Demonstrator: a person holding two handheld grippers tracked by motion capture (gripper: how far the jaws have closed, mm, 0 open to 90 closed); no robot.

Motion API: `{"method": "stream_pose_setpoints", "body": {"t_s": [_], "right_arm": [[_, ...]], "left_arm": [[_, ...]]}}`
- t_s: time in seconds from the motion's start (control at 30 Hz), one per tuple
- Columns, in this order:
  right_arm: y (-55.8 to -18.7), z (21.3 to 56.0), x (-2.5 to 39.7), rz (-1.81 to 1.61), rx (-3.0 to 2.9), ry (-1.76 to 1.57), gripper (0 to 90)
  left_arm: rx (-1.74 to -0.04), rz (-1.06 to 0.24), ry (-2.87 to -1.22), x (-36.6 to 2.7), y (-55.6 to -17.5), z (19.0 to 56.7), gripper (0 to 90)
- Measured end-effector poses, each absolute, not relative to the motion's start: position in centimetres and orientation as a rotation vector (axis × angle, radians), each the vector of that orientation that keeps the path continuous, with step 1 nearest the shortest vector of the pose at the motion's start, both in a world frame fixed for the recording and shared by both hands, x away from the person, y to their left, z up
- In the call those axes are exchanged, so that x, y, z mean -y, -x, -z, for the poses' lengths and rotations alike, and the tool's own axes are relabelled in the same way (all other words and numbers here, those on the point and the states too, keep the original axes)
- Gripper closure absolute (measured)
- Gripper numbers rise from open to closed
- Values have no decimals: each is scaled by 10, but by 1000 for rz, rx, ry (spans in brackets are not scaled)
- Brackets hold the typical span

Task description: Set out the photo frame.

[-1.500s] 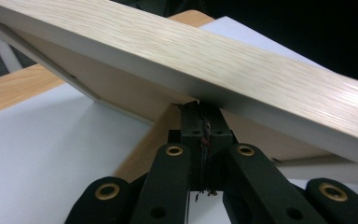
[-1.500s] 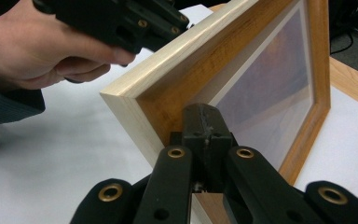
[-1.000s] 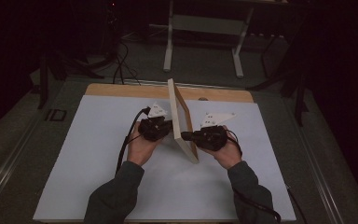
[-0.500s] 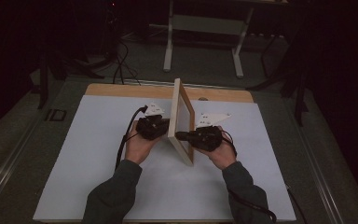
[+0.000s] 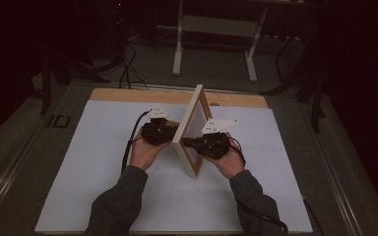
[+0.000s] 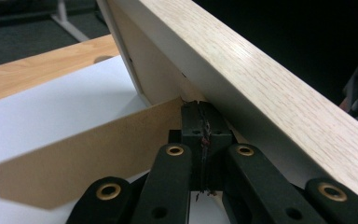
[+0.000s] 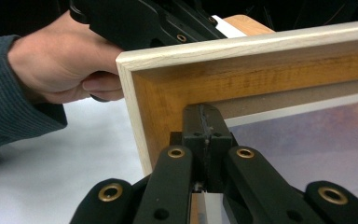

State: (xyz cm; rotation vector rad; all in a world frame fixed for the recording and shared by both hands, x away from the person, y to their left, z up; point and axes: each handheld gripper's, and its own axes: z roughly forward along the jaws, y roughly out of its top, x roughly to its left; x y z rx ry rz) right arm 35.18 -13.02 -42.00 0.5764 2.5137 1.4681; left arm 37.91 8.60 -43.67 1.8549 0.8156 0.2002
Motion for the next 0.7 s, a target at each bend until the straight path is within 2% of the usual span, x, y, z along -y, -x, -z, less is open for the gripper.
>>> {"method": "stream_pose_setpoints", "body": {"t_s": [0.27,0.5,0.7], "right_arm": [[-351,421,126,-1471,-2499,-586,900],[-352,422,121,-1478,-2481,-592,900],[-352,424,124,-1434,-2476,-603,849]], "left_arm": [[-811,-181,-1840,-91,-382,438,900],[-839,-228,-1852,-94,-381,435,900],[-887,-284,-1855,-98,-375,432,835]]}}
